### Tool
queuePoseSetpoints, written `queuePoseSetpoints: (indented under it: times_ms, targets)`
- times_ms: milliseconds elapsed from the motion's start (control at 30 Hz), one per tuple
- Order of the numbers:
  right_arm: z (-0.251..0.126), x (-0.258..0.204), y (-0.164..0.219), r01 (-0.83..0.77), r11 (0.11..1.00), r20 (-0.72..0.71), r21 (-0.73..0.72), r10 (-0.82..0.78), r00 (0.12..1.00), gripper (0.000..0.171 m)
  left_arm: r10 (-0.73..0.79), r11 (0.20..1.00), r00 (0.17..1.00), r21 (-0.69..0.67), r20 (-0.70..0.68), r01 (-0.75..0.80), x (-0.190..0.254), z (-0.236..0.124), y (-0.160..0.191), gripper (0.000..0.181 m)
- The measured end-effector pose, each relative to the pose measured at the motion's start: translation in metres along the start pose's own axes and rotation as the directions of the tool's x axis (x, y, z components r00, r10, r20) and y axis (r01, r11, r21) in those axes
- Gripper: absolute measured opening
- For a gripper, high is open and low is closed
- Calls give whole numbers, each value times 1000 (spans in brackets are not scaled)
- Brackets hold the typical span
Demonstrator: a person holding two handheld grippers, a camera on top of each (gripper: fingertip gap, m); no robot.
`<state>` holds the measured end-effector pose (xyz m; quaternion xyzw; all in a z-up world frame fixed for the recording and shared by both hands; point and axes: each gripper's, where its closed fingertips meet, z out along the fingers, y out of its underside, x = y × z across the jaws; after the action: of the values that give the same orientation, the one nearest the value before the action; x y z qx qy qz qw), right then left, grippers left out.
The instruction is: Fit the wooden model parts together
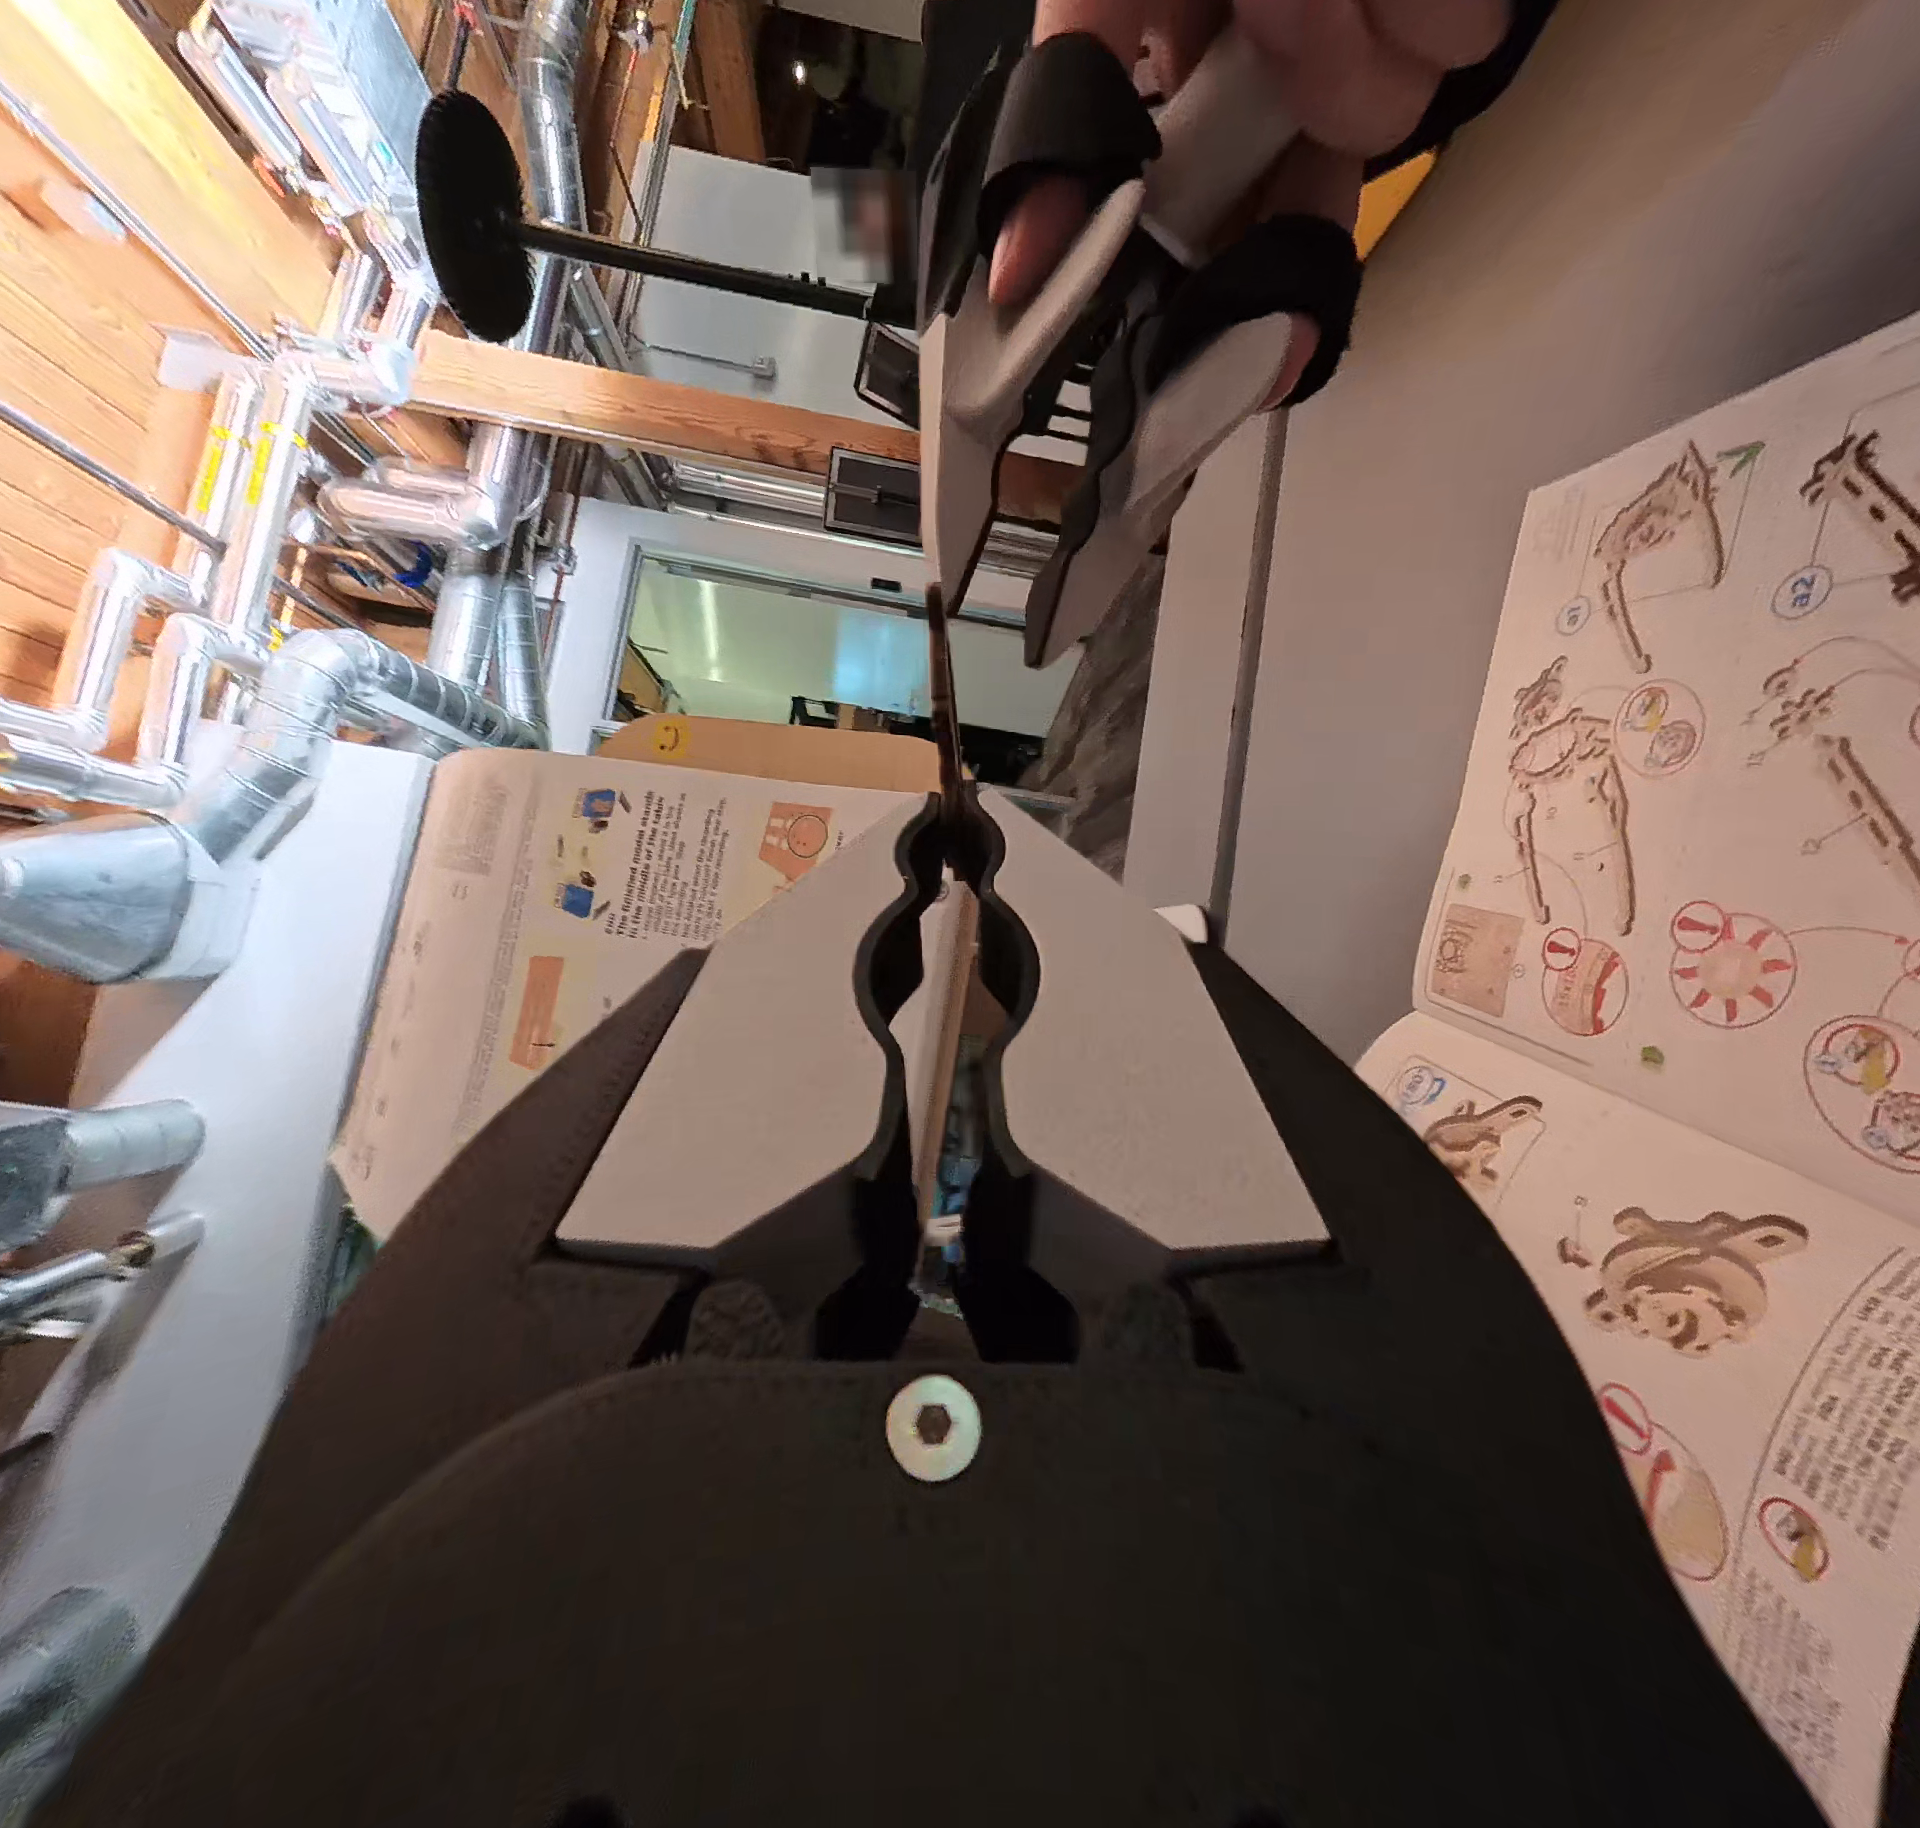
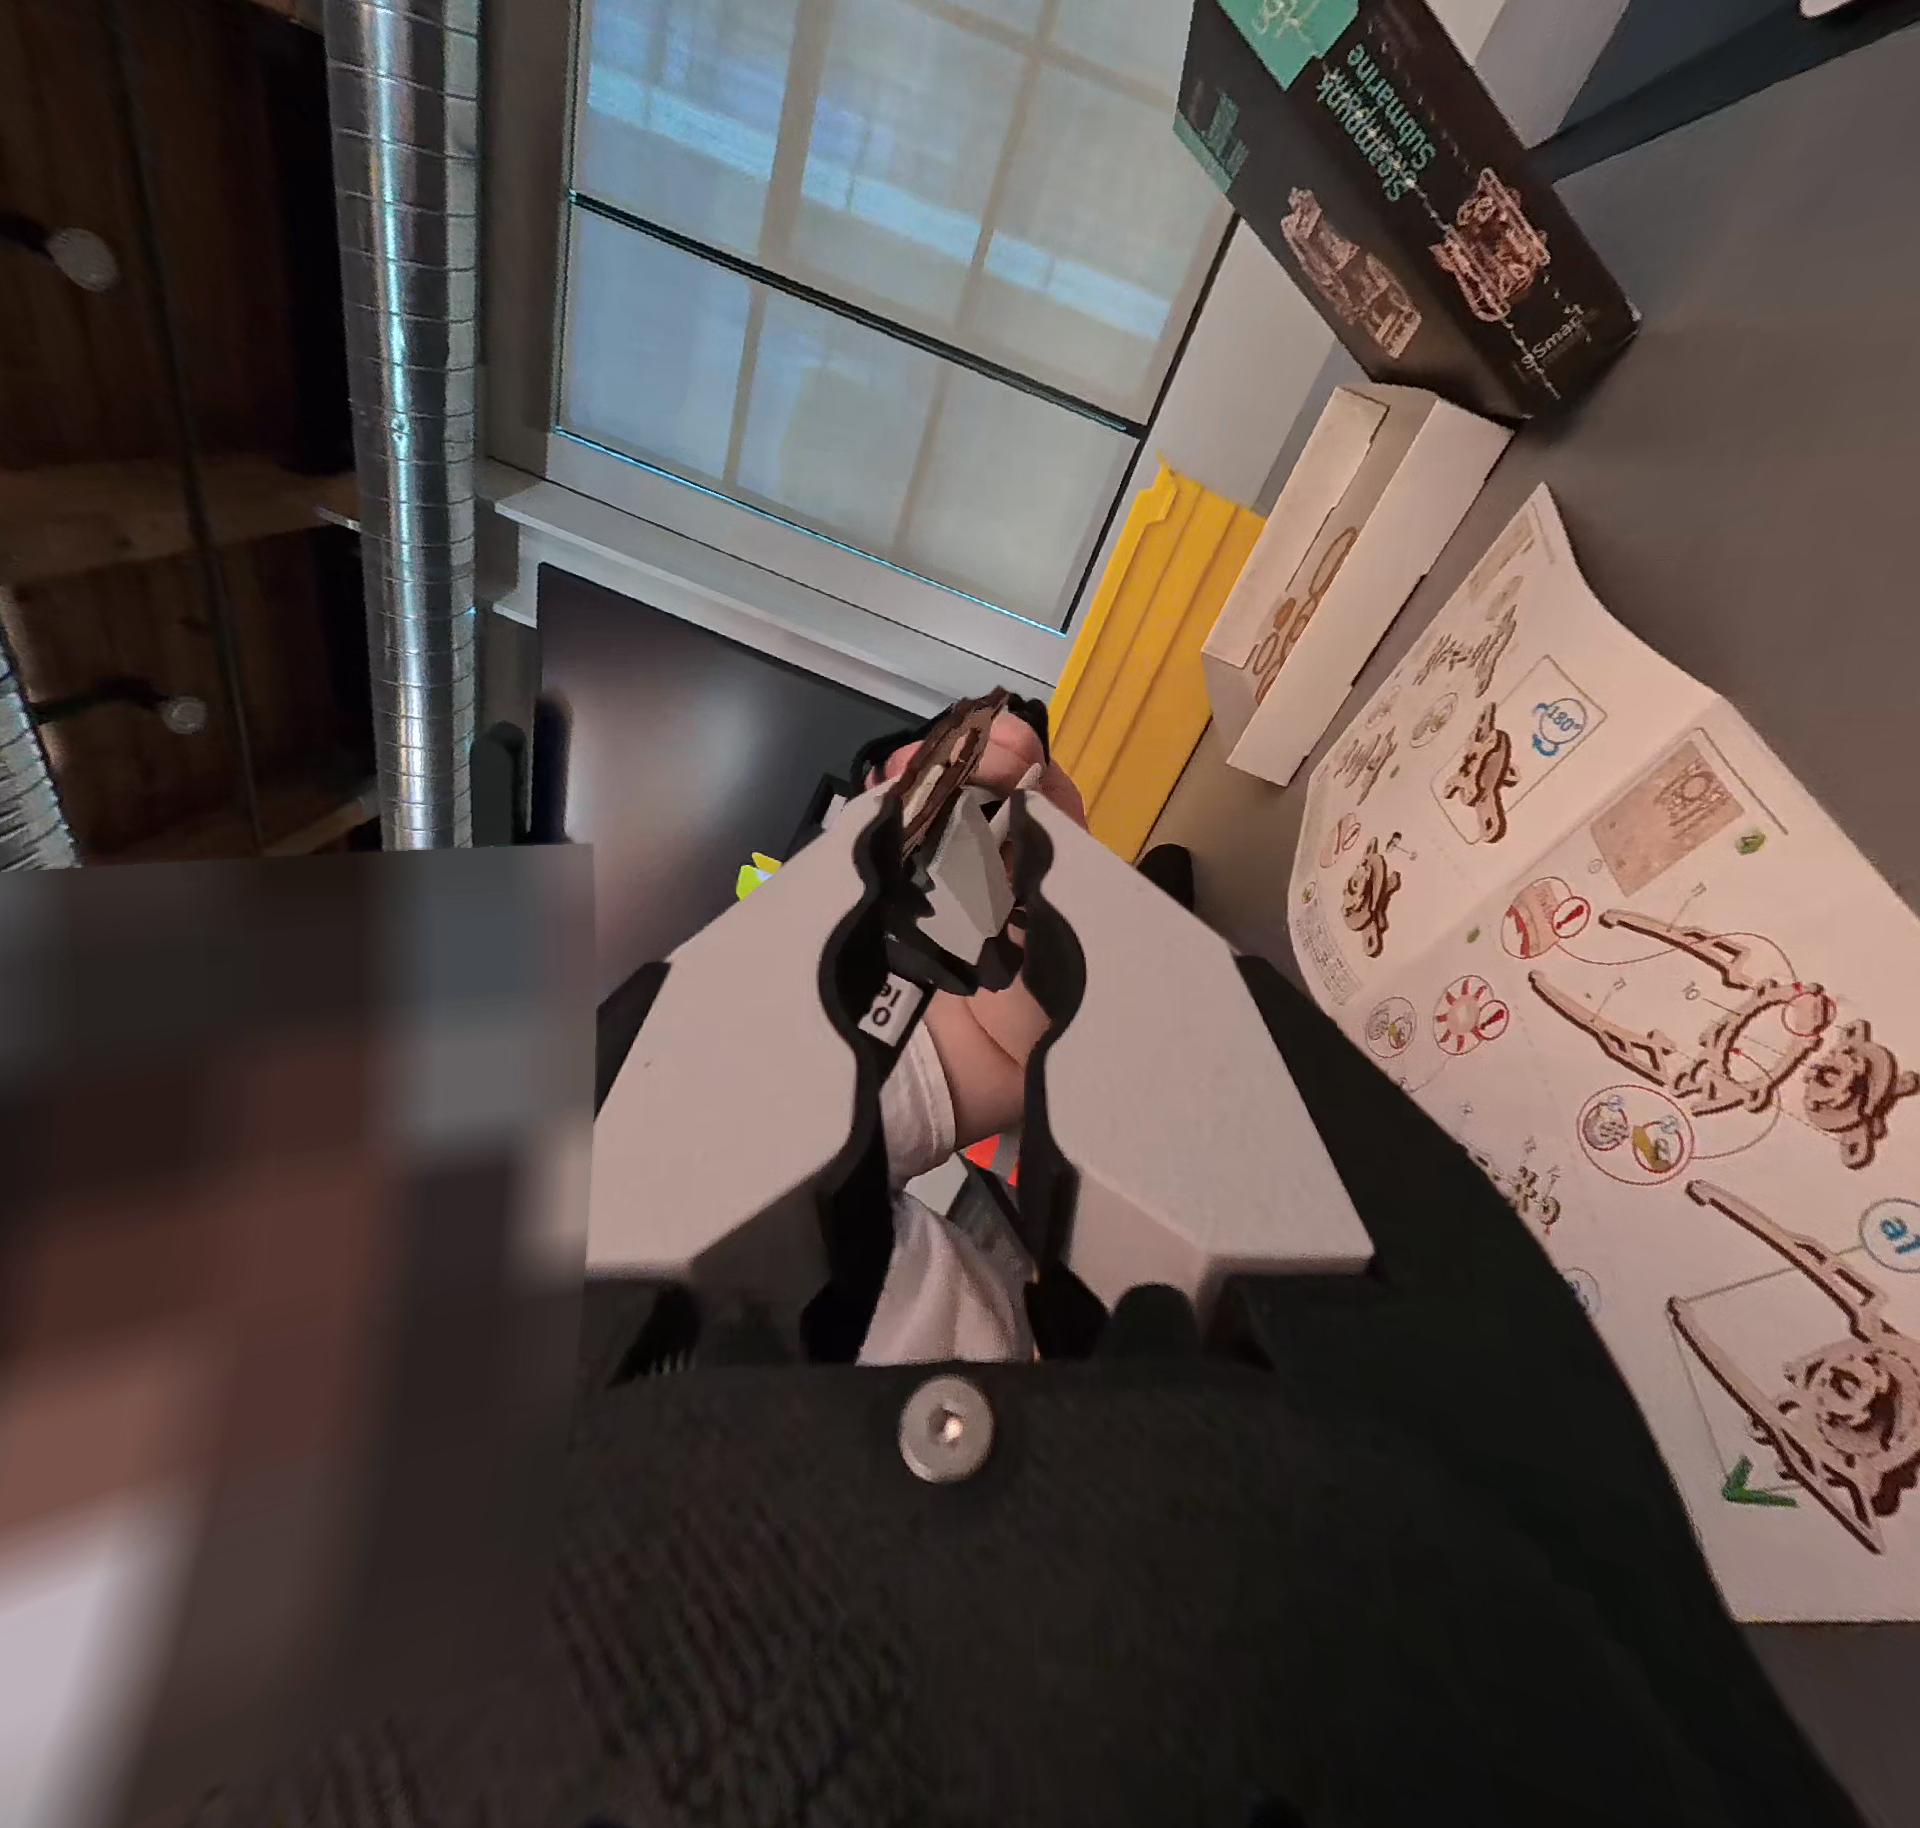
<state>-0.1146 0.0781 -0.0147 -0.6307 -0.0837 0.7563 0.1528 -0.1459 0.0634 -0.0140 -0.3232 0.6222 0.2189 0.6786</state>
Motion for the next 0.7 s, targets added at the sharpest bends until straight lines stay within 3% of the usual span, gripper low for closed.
queuePoseSetpoints:
  times_ms: [367, 567, 700]
  targets:
    - [-2, 5, -1, -37, 999, 21, 3, 37, 999, 20, 153, 988, 988, -10, 19, -153, 12, 2, 1, 0]
    - [0, 3, 5, -6, 999, 9, -37, 7, 1000, 4, 209, 978, 977, -6, 31, -209, 15, 3, -4, 0]
    - [-2, 5, 6, 58, 996, -34, -61, -60, 998, 1, 157, 988, 988, 8, 2, -157, 16, 3, -4, 4]
